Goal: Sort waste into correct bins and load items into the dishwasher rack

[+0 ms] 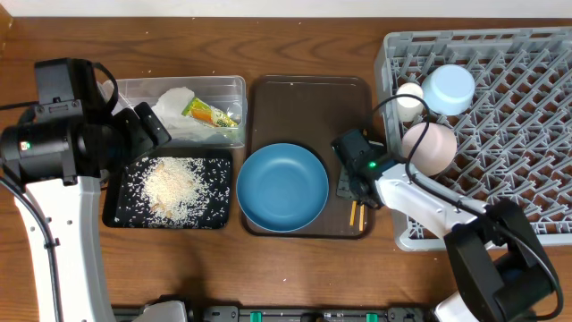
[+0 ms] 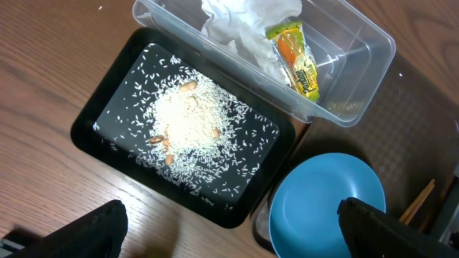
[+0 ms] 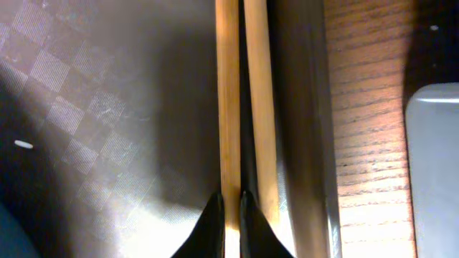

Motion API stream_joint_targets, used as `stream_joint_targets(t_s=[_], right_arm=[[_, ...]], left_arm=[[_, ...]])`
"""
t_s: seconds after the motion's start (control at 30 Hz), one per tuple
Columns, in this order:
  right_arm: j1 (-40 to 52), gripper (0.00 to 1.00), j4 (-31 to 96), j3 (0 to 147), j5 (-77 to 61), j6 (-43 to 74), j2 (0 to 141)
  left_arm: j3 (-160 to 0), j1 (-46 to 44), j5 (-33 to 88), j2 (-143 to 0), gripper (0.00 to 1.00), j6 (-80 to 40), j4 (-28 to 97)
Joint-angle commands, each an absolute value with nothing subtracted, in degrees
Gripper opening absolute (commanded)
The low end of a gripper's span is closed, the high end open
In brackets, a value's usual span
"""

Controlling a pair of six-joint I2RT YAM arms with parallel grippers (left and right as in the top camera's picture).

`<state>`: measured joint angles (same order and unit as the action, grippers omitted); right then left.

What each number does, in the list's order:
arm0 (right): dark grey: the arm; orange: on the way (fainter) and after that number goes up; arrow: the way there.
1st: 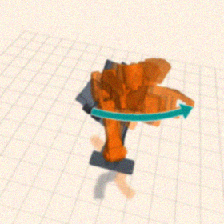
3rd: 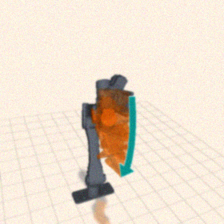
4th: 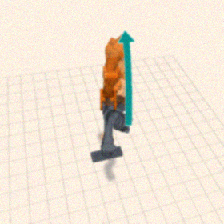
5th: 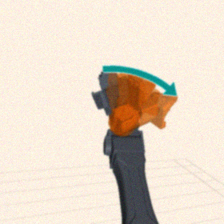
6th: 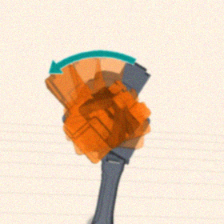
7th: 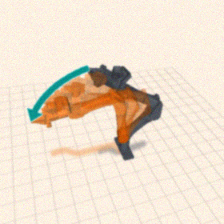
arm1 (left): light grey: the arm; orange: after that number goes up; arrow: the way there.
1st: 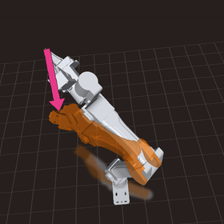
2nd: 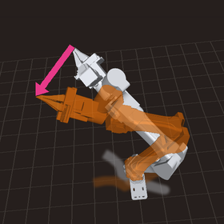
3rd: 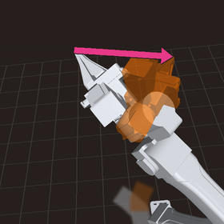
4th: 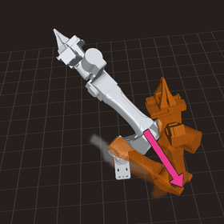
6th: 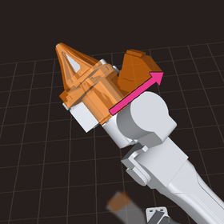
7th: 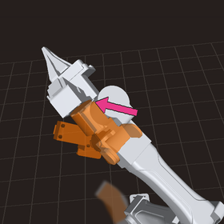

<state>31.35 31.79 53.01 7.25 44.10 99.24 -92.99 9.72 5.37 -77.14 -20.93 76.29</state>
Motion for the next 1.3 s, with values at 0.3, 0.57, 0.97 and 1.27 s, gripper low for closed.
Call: stream_joint_targets(t_s=[0.3, 0.57, 0.97, 1.27], right_arm=[[31.1, 0.01, 31.9, 54.2, 7.4, 44.4, 98.6], [31.0, 0.01, 33.6, 58.6, 3.4, 32.9, 91.5], [24.3, 0.01, 45.0, 58.8, 5.4, 12.3, 71.5], [10.4, 0.01, 55.5, 58.8, 14.0, -2.5, 66.0]], left_arm=[[-93.1, 10.0, 4.4, -77.5, 0.96, -20.6, 76.4], [-93.1, 10.0, 4.4, -77.5, 0.96, -20.6, 76.4], [-93.1, 10.0, 4.4, -77.5, 0.96, -20.6, 76.4], [-93.1, 10.0, 4.4, -77.5, 0.96, -20.6, 76.4]])
